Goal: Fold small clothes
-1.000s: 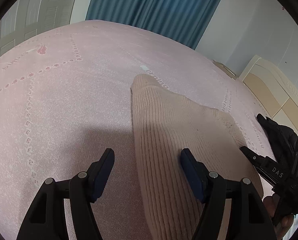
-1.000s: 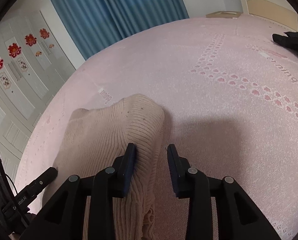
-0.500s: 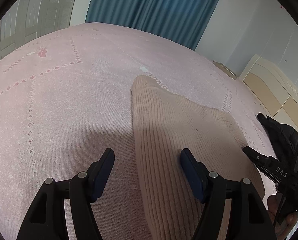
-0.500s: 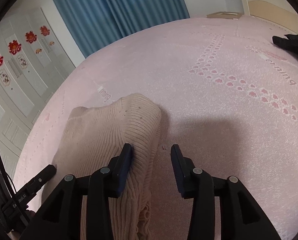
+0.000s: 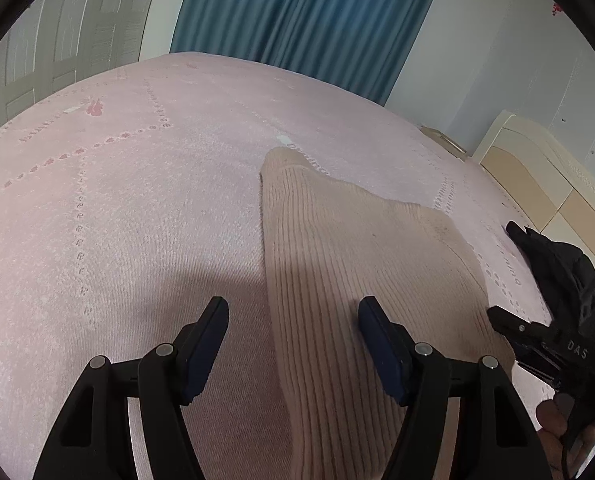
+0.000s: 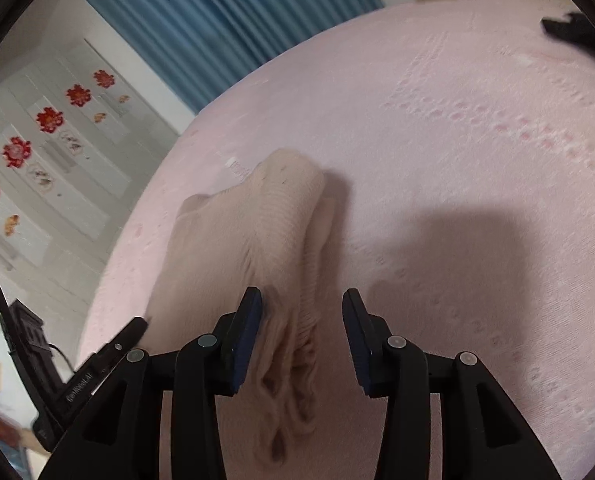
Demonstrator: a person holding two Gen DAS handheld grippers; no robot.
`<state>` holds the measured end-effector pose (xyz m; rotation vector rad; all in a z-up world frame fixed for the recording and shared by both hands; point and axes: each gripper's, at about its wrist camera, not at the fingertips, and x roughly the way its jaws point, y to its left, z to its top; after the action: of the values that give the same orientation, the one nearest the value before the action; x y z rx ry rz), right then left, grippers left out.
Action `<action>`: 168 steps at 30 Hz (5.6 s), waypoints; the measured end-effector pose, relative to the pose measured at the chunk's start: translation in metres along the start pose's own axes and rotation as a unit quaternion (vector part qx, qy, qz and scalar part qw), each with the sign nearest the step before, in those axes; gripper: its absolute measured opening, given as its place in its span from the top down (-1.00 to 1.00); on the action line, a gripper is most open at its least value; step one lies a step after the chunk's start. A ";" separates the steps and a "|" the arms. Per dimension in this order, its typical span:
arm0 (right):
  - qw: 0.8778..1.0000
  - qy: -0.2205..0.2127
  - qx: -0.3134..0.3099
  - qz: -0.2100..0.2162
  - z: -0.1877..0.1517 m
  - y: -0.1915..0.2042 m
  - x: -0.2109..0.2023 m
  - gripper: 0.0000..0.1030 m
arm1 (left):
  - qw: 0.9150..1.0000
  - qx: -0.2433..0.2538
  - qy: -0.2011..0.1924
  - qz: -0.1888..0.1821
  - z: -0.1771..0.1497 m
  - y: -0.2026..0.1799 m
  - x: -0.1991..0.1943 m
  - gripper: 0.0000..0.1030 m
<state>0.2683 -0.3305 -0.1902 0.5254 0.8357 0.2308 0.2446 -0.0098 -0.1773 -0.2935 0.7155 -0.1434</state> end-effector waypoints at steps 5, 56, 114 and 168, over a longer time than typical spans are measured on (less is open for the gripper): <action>1.000 0.012 0.003 0.014 -0.001 0.005 0.007 0.29 | 1.000 0.003 -0.001 0.005 -0.004 0.002 -0.001 -0.29; 0.987 -0.025 -0.109 -0.116 -0.080 0.045 -0.052 0.22 | 0.998 0.000 0.029 0.049 -0.061 0.021 -0.071 -0.24; 0.966 -0.097 -0.169 -0.171 -0.126 0.136 -0.284 -0.99 | 0.989 0.076 -0.055 0.118 -0.047 -0.091 -0.296 -0.50; 0.965 -0.099 -0.175 -0.169 -0.122 0.149 -0.290 -0.99 | 0.989 0.071 -0.067 0.116 -0.044 -0.081 -0.308 -0.50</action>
<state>-0.0128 -0.2754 0.0073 0.0677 0.6568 0.0078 -0.0173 -0.0260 0.0086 -0.0818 0.5985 0.0456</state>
